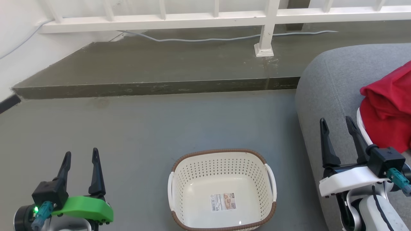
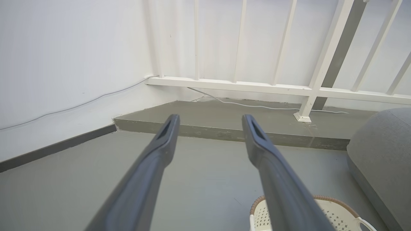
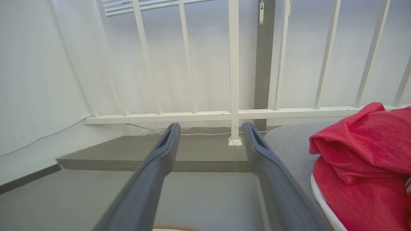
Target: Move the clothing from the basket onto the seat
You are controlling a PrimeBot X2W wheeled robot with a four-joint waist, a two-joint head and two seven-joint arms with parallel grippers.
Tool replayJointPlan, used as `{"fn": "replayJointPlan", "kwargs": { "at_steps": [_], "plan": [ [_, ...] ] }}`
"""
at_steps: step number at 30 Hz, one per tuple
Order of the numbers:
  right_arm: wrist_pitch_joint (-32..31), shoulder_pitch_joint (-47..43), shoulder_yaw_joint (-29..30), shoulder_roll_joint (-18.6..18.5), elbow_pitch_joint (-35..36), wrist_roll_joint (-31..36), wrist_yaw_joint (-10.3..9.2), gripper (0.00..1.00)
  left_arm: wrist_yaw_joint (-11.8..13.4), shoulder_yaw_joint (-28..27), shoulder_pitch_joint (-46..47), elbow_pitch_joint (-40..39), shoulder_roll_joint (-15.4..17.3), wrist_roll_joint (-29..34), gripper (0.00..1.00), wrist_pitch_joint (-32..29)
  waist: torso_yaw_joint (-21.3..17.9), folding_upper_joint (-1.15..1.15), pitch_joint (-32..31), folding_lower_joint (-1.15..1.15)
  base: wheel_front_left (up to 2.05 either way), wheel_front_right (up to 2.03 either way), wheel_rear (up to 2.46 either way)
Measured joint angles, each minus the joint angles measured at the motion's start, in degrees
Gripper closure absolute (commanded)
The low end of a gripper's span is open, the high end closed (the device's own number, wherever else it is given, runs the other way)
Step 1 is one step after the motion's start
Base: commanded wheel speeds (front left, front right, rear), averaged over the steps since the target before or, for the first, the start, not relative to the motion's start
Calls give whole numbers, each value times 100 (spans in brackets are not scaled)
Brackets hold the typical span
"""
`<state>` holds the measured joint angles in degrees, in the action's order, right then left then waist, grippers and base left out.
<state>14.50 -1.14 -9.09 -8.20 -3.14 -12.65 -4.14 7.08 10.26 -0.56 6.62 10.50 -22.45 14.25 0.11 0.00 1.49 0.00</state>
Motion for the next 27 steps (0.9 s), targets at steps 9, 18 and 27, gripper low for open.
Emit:
{"fn": "replayJointPlan", "kwargs": {
  "at_steps": [9,18,27],
  "plan": [
    [-30,-79,1,-1,91,0,-4,0,0,-22,-177,-204,-68,198,0,0,-44,0,-22,0,0,0,0],
    [-52,-179,-5,-1,129,0,-15,0,0,-19,-327,-350,-142,257,0,0,-46,0,-94,0,0,0,0],
    [-112,-252,-11,-3,218,0,-53,0,0,-26,-480,-500,-157,302,0,-21,-72,0,-158,0,0,0,0]
  ]
}}
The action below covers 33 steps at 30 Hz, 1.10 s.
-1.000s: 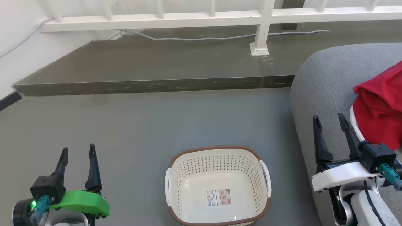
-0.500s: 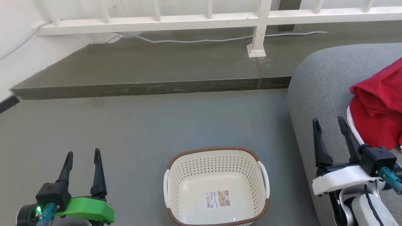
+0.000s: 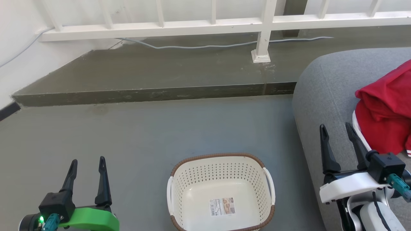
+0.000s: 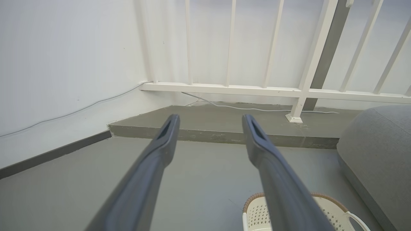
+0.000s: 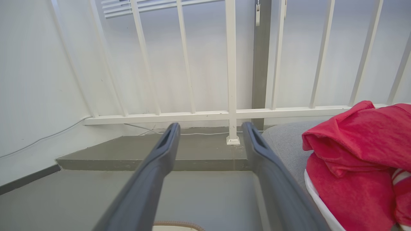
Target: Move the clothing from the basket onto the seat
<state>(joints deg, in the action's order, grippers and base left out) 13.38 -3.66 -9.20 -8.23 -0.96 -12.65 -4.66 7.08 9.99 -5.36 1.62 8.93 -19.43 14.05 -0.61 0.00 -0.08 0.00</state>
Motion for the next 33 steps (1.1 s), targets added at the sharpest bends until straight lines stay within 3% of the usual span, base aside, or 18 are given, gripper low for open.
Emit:
{"fn": "replayJointPlan", "kwargs": {
  "at_steps": [14,15,27,33],
  "plan": [
    [-15,-44,10,-3,87,0,-2,0,0,-57,-75,-182,-29,52,0,-99,3,0,9,0,0,0,0],
    [-15,-44,8,-2,87,0,-1,100,0,-56,-77,-188,-32,53,100,-108,4,0,11,0,0,0,0],
    [-14,-281,-85,141,-204,-287,60,100,-58,34,-181,144,-207,-227,100,-140,7,0,15,0,0,0,0],
    [-14,-294,-88,167,-153,-818,118,100,-112,18,-181,136,-229,-775,100,-192,10,0,21,0,0,0,0]
  ]
}}
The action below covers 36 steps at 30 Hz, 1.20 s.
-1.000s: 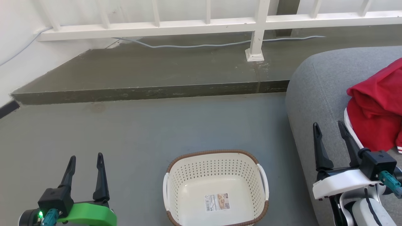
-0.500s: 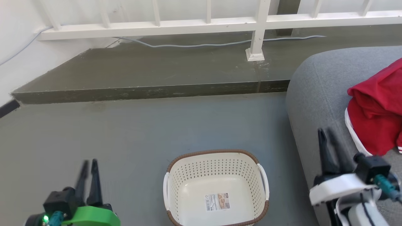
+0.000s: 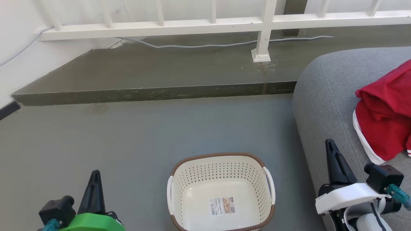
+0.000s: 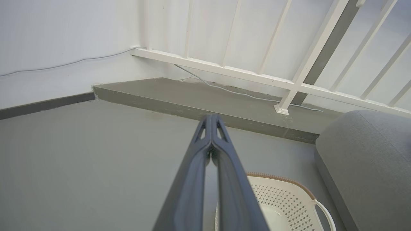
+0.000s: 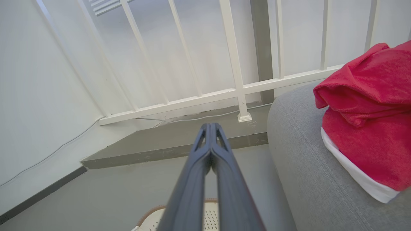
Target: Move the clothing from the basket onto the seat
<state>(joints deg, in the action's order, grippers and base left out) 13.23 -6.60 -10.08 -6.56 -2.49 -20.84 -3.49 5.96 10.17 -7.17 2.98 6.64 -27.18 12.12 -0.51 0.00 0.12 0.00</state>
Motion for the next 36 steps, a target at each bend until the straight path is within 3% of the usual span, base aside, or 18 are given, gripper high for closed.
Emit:
{"fn": "replayJointPlan", "kwargs": {
  "at_steps": [36],
  "plan": [
    [-625,184,524,52,-303,-3044,296,100,-441,-444,193,349,-47,-2665,100,-615,23,0,11,0,0,0,0]
  ]
}}
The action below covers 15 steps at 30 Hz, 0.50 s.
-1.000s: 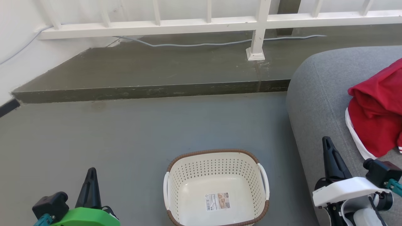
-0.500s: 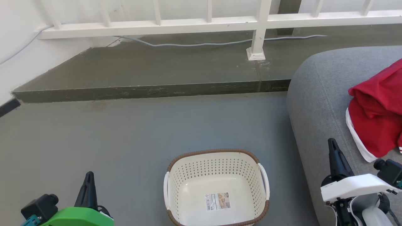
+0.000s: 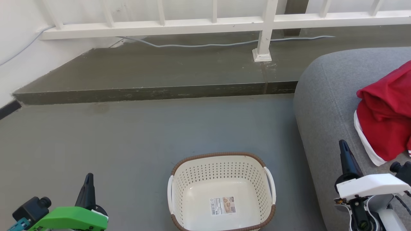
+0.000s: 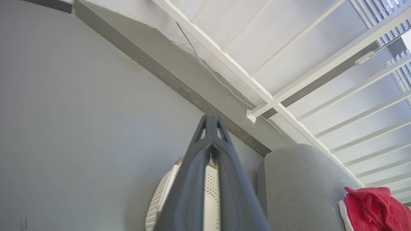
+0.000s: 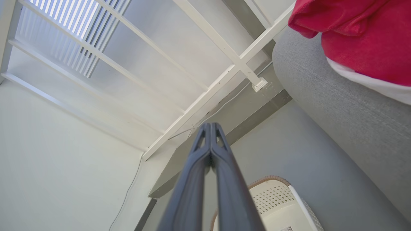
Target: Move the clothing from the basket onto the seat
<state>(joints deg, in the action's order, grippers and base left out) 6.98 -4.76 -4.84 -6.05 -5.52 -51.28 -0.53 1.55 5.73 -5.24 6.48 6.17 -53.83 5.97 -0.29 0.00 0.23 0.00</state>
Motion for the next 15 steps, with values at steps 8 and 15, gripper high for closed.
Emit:
{"fn": "replayJointPlan", "kwargs": {
  "at_steps": [8,15],
  "plan": [
    [-130,107,93,-5,-113,-660,64,100,-105,-70,89,91,-4,-634,100,-148,4,0,0,0,0,0,0],
    [-223,198,177,-5,-236,-1250,169,100,-210,-168,221,203,-10,-1121,100,-248,8,0,0,0,0,0,0]
  ]
}}
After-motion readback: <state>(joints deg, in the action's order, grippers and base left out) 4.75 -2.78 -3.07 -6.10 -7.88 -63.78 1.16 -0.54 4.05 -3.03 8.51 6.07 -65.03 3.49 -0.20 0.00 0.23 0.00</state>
